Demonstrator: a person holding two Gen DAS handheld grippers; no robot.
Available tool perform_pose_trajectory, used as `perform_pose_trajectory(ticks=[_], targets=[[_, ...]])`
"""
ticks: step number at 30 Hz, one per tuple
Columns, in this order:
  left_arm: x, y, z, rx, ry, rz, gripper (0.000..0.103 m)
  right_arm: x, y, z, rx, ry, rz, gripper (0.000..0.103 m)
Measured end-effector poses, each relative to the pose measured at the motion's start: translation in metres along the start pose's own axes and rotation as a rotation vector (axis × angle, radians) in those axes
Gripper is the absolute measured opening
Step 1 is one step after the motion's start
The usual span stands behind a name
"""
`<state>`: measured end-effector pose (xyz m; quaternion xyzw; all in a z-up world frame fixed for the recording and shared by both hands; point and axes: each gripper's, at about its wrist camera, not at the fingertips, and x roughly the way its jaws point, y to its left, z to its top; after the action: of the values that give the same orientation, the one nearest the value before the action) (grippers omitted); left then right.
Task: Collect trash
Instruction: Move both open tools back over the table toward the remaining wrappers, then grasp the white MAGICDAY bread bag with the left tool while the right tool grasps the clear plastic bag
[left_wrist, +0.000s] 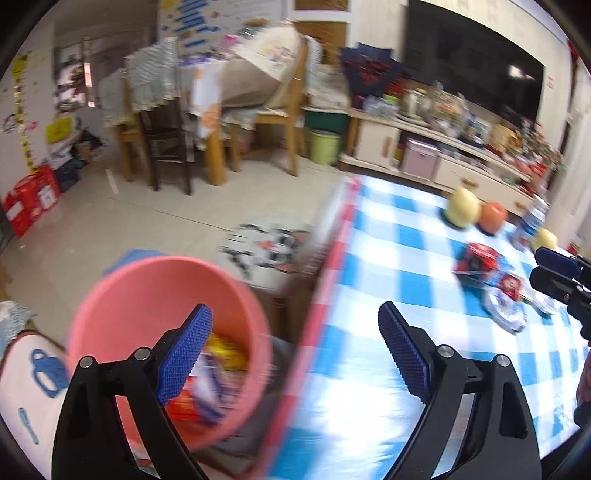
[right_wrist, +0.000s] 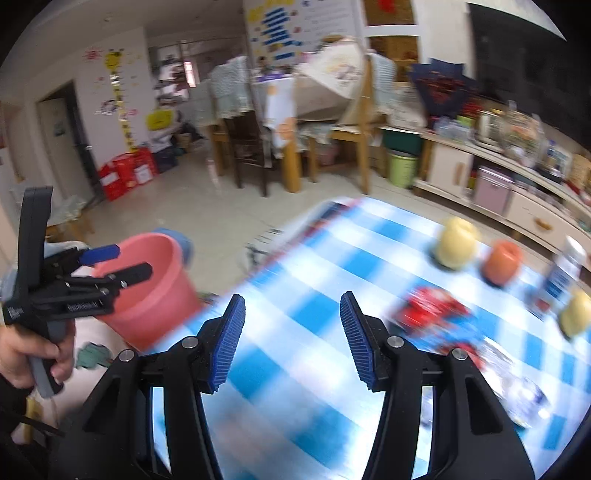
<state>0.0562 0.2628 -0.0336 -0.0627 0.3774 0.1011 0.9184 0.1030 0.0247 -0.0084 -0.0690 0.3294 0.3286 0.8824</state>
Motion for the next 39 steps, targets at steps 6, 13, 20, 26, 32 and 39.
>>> perform_pose_trajectory(ticks=[6, 13, 20, 26, 32, 39], targets=[[0.034, -0.094, -0.008, 0.083, 0.063, -0.117, 0.09, -0.034, -0.08, -0.049, 0.05, 0.025, -0.14, 0.058], [0.072, -0.214, -0.018, 0.167, 0.127, -0.221, 0.09, -0.065, -0.16, -0.095, 0.107, 0.045, -0.245, 0.065], [0.099, -0.291, -0.028, 0.21, 0.149, -0.211, 0.09, -0.059, -0.203, -0.113, 0.073, 0.075, -0.278, 0.078], [0.121, -0.305, -0.032, 0.199, 0.19, -0.183, 0.09, -0.032, -0.217, -0.115, 0.022, 0.101, -0.242, 0.08], [0.131, -0.3, -0.035, 0.222, 0.193, -0.138, 0.09, -0.014, -0.222, -0.106, 0.002, 0.107, -0.224, 0.081], [0.125, -0.285, -0.034, 0.21, 0.159, -0.157, 0.063, 0.0, -0.216, -0.099, -0.019, 0.105, -0.196, 0.081]])
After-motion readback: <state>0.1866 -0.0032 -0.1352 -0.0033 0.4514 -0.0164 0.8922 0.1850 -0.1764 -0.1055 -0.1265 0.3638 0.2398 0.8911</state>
